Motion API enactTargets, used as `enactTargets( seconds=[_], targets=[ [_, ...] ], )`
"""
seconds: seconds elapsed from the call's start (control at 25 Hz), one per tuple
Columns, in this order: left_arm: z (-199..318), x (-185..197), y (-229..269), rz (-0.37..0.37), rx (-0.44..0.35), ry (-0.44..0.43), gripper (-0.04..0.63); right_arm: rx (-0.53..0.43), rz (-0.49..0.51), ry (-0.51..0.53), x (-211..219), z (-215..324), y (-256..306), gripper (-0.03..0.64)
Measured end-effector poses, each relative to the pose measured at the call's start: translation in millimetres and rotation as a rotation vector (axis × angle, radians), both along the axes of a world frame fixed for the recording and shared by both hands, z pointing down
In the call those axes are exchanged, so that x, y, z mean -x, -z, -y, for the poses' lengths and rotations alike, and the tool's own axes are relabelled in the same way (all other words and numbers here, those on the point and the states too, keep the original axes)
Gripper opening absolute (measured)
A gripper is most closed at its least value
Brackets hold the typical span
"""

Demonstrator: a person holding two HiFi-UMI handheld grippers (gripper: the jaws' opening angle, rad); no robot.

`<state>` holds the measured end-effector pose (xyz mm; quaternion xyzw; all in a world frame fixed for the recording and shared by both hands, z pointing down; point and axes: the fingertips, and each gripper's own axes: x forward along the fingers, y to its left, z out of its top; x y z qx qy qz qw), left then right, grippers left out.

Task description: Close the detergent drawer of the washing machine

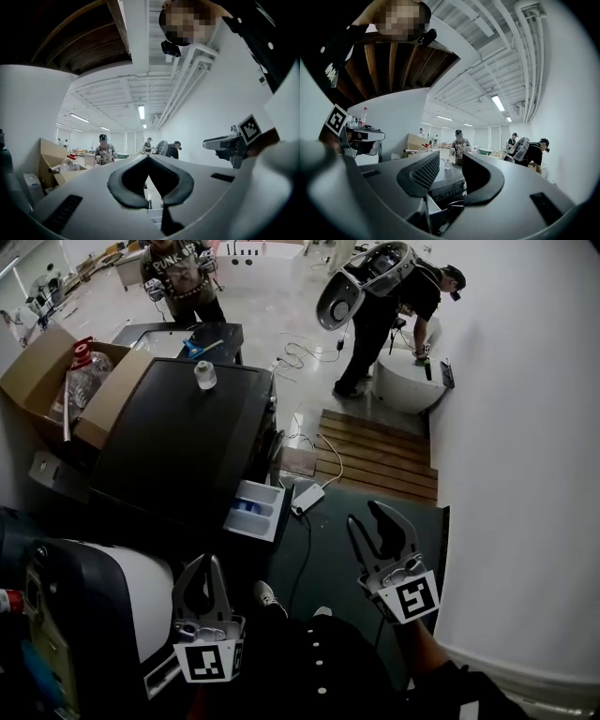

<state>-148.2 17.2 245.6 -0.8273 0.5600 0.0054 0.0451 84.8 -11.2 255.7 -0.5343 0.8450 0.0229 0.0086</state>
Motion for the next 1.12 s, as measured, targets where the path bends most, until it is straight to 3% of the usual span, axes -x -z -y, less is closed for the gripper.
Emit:
enactTargets(
  seconds=[0.4, 0.56, 0.72, 0.92, 1.12],
  targets=[
    [35.8, 24.4, -3.7, 0.017, 0.004, -0.065, 0.006, 0.026, -0.028, -0.022, 17.6, 37.6, -13.2, 0.15],
    [49.0, 26.2, -17.2, 0.033, 0.044, -0.077, 0.006, 0.089, -0.073, 0.025, 20.1, 45.2, -49.8, 0.15],
    [63.8, 22.5, -20.2, 0.053, 0.024, -0.051, 0.006, 0.162, -0.144, 0.099, 22.2, 62.3, -107.1, 0.15],
    [69.8, 5.1, -31.8, 0.06, 0.088, -0.04, 0.006, 0.301, -0.21, 0.219, 29.6, 68.4, -178.5, 0.152],
    [70.1, -7.7, -45.5, 0.092, 0.125, -0.045, 0.006, 0.367, -0.233, 0.308, 41.6, 72.8, -228.0, 0.152]
  ],
)
